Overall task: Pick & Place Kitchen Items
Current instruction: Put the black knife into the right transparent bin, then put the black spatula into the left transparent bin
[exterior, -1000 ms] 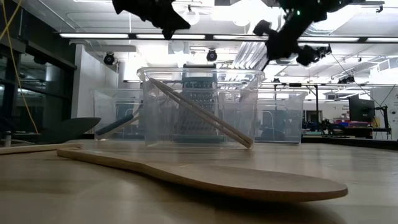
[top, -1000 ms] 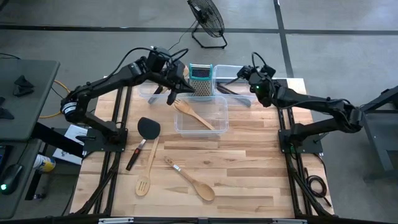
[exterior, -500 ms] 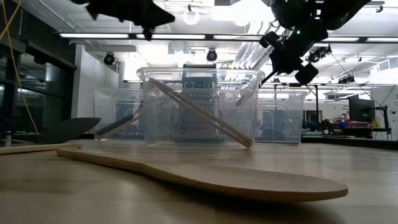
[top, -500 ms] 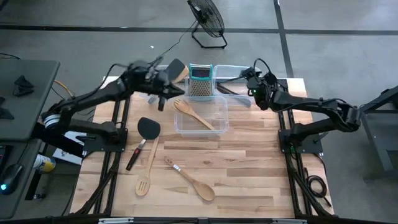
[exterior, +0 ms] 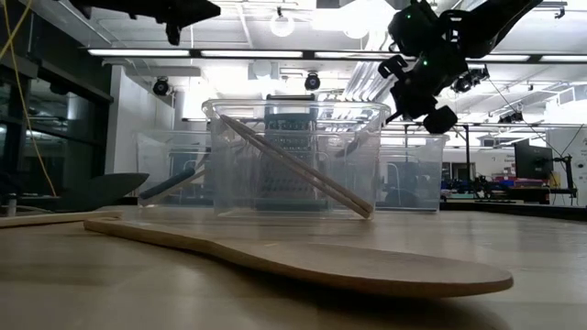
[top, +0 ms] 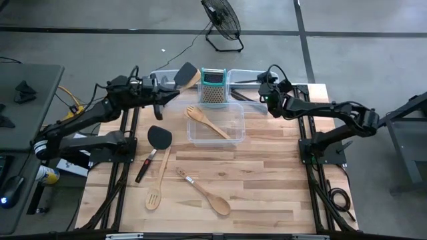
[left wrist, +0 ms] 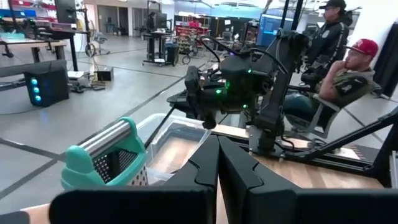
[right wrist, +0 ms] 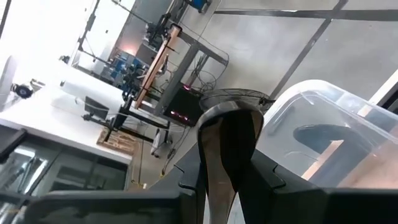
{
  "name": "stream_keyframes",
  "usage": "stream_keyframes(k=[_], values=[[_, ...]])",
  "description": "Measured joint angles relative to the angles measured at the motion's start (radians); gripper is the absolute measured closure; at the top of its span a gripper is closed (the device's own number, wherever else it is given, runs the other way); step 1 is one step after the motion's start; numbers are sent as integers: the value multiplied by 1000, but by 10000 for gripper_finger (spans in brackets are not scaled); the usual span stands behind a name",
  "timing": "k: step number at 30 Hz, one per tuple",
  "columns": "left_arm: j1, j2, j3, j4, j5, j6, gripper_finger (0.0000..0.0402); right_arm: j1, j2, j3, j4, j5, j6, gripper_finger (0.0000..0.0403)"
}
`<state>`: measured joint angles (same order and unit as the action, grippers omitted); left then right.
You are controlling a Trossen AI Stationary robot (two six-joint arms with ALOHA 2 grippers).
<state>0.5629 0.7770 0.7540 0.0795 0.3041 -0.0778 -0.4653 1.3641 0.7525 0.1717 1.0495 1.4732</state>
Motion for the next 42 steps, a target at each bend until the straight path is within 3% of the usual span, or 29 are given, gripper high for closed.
stream_keyframes(k=[4, 10, 22, 35, 42], values=[[0, -2, -1, -8, -1, -1, 396, 0, -3, -1, 2, -15, -30, 342], [0, -2, -1, -18, 0, -2, 396, 3, -3, -2, 1, -37, -44, 296], [0, -2, -1, -22, 22, -9, 396, 16, -2, -4, 101, -103, -202, 313], [0, -3, -1, -22, 21, -13, 396, 16, -28, -4, 337, -163, -499, 317], [0, -3, -1, -22, 18, -32, 396, 16, -151, -4, 402, -244, -756, 318]])
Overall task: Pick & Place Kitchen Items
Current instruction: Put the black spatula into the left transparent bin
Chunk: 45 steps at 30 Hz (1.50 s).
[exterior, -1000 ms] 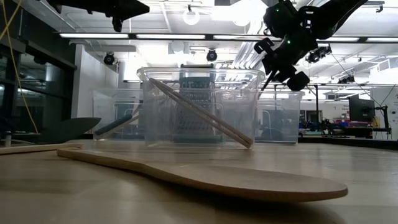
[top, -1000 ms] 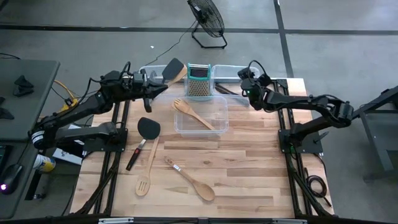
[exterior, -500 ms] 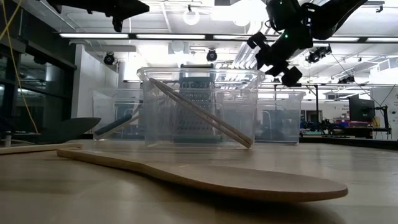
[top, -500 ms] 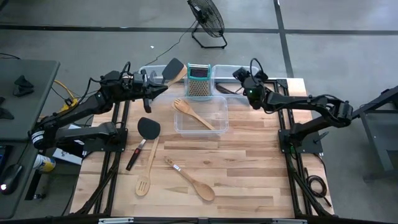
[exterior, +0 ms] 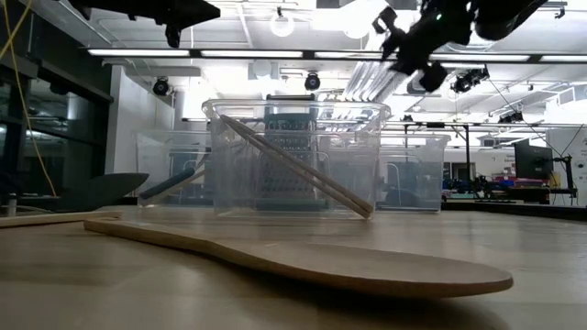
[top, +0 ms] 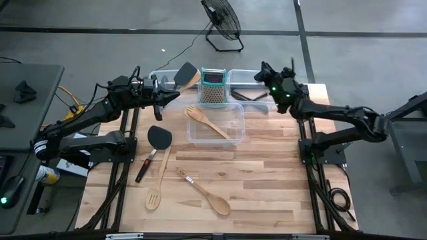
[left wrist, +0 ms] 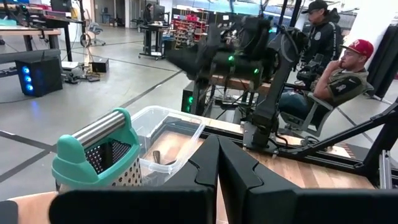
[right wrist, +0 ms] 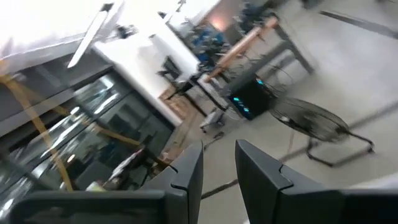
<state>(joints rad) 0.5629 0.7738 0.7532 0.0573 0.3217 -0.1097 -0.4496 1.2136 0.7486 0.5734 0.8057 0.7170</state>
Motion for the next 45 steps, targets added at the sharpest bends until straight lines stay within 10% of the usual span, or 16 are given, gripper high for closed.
stream_keyframes(k=[25, 35, 45], values=[[0, -1, 0, -126, -23, -83, 393, 42, -282, 1, -227, -695, -274, 293], [-1, -45, 2, -306, 29, -339, 287, 116, -306, 1, -300, -970, -275, 203], [-114, -160, 2, -567, -92, -405, 275, 191, -312, 1, -364, -1127, -274, 201]])
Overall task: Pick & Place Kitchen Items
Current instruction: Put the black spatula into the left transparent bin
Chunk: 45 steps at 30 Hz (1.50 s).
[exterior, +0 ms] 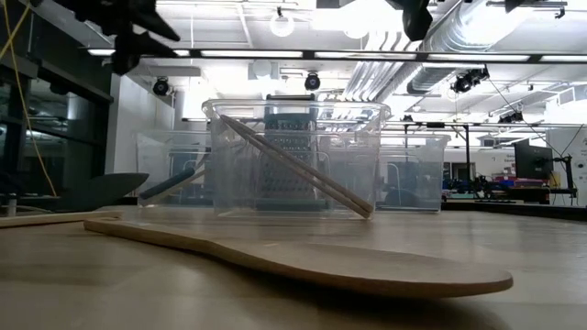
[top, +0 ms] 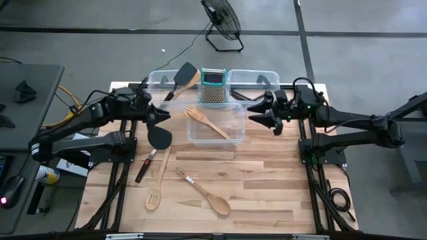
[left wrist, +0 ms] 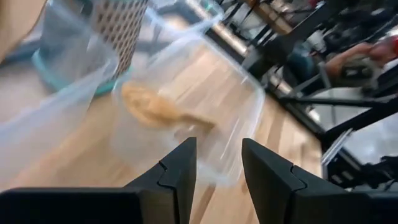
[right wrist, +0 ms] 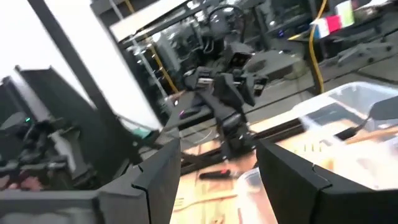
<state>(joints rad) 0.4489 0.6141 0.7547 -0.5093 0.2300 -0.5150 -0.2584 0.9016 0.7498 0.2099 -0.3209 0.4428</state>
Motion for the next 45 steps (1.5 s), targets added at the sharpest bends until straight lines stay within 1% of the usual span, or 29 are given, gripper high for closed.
stream_keyframes(k=[7, 16, 22, 26, 32, 34, 36, 45], values=[[-119, -30, 0, -150, -160, -62, 275, 31, 0, 0, -32, 1, -3, 202], [-217, -23, 0, -274, -241, -176, 275, 44, 0, 0, -42, 7, -54, 202], [-252, -23, 0, -303, -249, -238, 275, 47, 0, 0, -82, 8, -111, 202], [-273, -23, 0, -368, -249, -290, 275, 67, 0, 1, -140, 46, -168, 202], [-289, -4, 0, -421, -251, -339, 275, 109, 0, 83, -371, 128, -255, 202], [-289, 14, 0, -423, -251, -339, 275, 125, 0, 115, -459, 168, -283, 202], [-288, 41, 0, -445, -246, -340, 275, 138, 0, 137, -511, 200, -294, 202], [-288, 182, 0, -612, -211, -412, 275, 162, 2, 142, -586, 234, -291, 202]])
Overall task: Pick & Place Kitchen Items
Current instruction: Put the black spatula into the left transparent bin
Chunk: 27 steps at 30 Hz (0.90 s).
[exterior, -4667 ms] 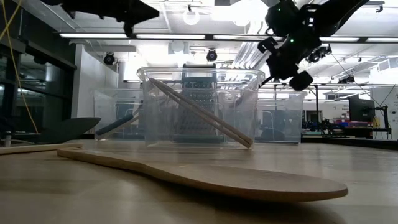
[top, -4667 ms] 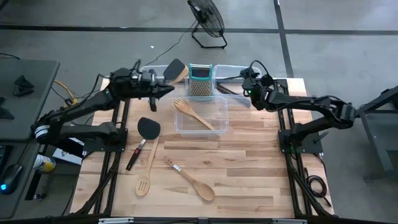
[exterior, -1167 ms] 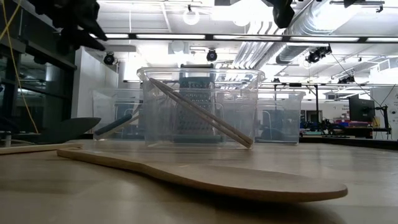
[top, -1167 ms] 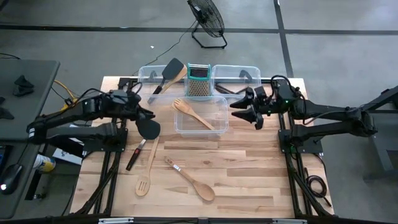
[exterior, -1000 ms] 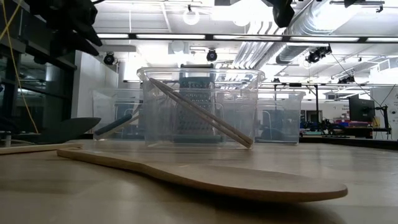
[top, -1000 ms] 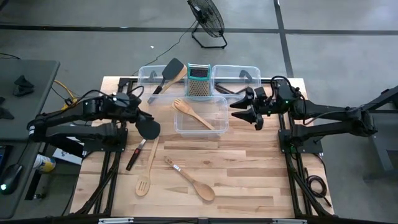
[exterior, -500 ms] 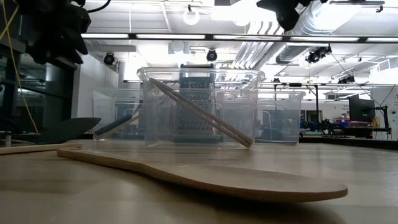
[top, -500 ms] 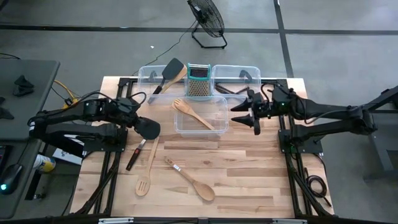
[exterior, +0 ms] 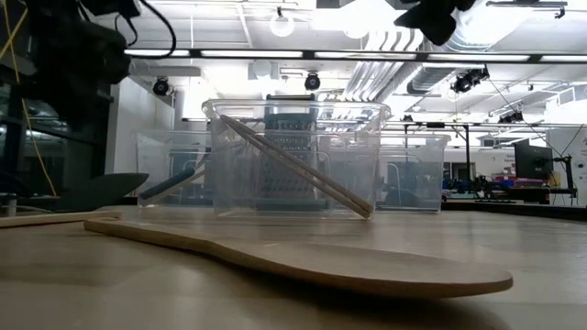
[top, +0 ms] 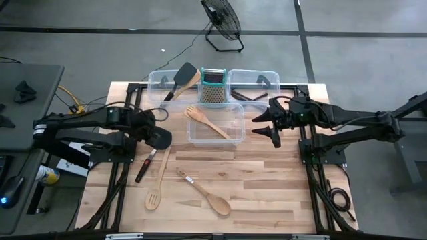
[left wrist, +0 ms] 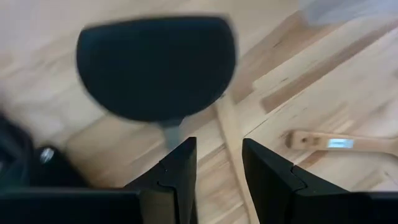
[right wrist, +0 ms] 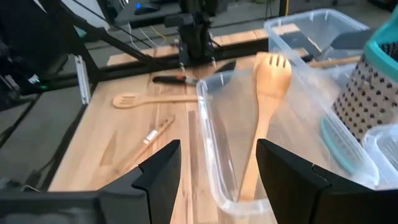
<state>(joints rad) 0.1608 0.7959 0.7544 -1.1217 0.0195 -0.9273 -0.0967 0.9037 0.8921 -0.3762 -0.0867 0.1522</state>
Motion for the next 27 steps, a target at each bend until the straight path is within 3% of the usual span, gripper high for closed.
stream_keyframes(k=[7, 17, 27], values=[[0, 104, 0, -40, 51, -112, 275, -1, 0, 0, -36, 10, 6, 202], [0, 254, 0, -89, 116, -120, 275, -1, 0, 0, -42, 10, 25, 202], [-100, 309, 0, -83, 121, -169, 275, -1, 0, 0, -99, 10, 35, 202]])
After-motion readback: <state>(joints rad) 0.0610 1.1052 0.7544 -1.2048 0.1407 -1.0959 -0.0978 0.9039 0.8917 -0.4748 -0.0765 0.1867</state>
